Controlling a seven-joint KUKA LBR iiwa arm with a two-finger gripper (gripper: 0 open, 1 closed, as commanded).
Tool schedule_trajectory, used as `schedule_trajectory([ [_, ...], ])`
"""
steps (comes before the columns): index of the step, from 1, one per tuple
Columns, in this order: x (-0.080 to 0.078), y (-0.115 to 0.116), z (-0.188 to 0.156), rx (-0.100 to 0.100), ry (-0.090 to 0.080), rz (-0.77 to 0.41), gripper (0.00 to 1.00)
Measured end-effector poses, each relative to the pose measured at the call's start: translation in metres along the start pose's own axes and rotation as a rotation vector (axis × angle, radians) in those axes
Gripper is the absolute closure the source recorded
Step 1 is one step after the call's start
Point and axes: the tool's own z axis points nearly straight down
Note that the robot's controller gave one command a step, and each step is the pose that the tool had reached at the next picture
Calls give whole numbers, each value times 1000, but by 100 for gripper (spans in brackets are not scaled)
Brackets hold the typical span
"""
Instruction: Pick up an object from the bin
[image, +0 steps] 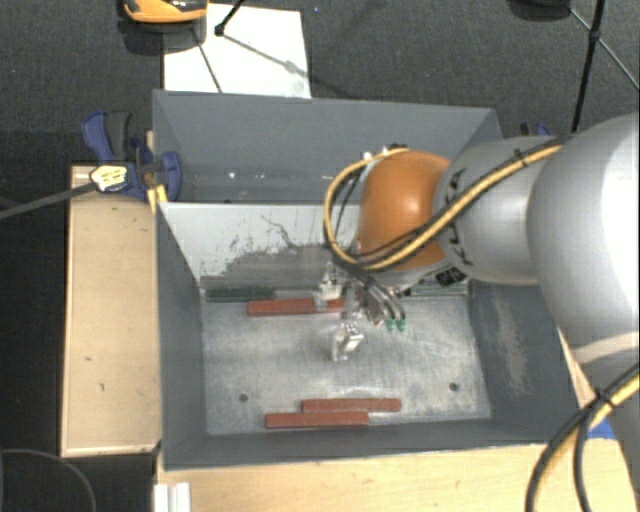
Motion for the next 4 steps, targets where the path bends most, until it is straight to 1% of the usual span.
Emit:
schedule_trajectory([
  [1, 0, 0, 0, 0, -1, 0, 0],
  [2, 1, -66, 0, 2, -19, -9, 100],
  [3, 6, -66, 2, 1, 5, -10, 0],
  [4, 6, -66, 2, 1, 5, -10, 0],
])
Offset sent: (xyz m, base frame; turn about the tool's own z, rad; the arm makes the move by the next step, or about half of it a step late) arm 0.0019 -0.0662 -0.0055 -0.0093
